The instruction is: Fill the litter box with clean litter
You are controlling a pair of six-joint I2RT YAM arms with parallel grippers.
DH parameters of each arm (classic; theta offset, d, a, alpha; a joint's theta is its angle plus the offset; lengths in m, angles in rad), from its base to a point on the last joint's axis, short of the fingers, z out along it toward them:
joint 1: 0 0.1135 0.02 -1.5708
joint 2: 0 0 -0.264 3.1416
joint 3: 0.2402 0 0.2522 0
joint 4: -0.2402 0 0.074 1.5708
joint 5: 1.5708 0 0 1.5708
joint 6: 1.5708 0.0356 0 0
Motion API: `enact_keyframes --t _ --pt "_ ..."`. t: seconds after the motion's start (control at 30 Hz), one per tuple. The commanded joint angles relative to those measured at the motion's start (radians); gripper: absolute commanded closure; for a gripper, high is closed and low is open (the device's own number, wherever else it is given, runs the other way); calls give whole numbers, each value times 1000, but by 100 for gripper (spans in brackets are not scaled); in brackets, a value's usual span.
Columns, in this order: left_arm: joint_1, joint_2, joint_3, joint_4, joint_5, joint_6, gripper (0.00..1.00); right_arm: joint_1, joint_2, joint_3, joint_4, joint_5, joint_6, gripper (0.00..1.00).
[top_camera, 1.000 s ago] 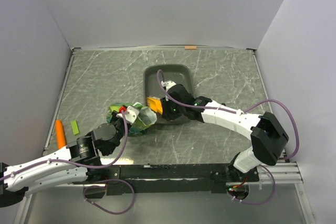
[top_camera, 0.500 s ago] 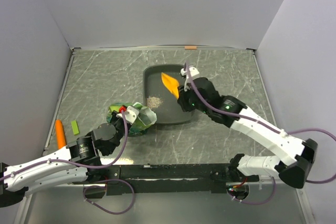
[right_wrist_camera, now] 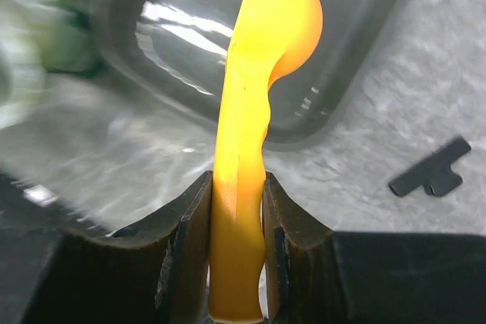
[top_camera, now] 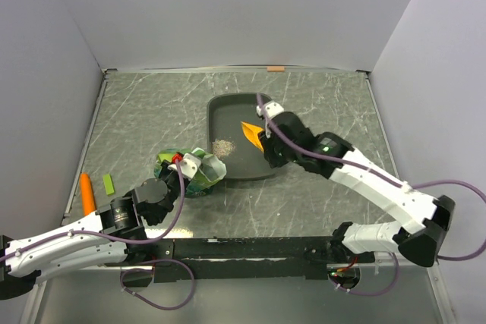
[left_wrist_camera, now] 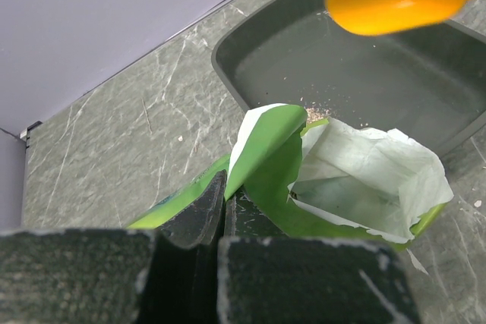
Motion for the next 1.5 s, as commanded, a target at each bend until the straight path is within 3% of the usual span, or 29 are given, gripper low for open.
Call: enact_keyframes --t 0.0,0.3,0.57,0.93,1.23,1.47 --pt "1 -5 16 -22 -54 -16 99 7 -60 191 -128 -177 -24 100" --pt "2 -22 25 -34 -87 -21 99 8 -51 339 -309 -487 -11 100" --pt "1 -29 29 -40 -103 -24 99 16 -24 357 -354 -593 -9 100" --pt "2 -45 34 -43 -100 -26 99 28 55 326 -281 -636 20 100" --pt "1 -60 42 -51 -95 -29 99 30 279 391 -202 -714 52 100" --pt "2 -74 37 -45 -89 -27 99 21 336 314 -9 -681 216 100"
